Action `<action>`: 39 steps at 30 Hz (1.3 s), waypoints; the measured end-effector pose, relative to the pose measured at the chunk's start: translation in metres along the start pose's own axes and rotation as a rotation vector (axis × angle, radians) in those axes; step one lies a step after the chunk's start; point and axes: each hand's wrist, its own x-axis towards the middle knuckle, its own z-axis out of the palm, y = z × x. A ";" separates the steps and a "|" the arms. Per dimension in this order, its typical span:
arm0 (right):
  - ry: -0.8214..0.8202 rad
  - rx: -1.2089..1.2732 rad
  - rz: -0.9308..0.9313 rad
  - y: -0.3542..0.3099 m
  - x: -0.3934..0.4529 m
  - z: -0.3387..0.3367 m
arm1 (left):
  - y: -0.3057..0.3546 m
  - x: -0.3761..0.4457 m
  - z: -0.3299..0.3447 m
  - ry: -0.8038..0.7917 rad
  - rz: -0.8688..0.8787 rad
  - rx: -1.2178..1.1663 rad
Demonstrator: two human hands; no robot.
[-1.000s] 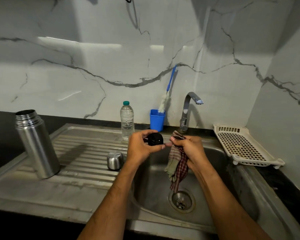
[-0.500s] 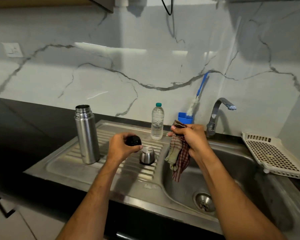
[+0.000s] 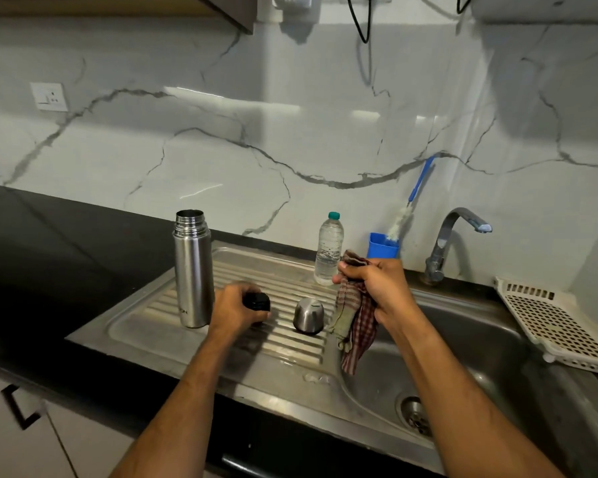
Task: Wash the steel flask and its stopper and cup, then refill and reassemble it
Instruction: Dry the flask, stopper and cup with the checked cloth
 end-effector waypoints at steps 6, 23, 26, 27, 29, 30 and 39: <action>0.008 0.014 0.000 0.002 0.000 -0.001 | -0.003 -0.002 0.003 -0.040 -0.023 -0.011; 0.065 0.009 0.004 0.000 0.001 -0.018 | 0.028 0.001 0.005 -0.022 0.034 -0.104; 0.096 0.031 0.002 -0.003 0.000 -0.028 | 0.057 0.002 0.022 -0.063 0.097 -0.077; 0.100 0.037 0.012 -0.004 -0.001 -0.032 | 0.065 0.001 0.029 -0.093 0.102 -0.059; 0.104 0.043 0.040 -0.006 -0.002 -0.044 | 0.075 -0.001 0.046 -0.154 0.094 -0.007; 0.102 0.042 0.051 -0.008 -0.004 -0.050 | 0.078 -0.001 0.054 -0.180 0.085 0.021; 0.077 0.096 0.078 0.001 0.002 -0.092 | 0.077 -0.009 0.082 -0.223 0.035 0.303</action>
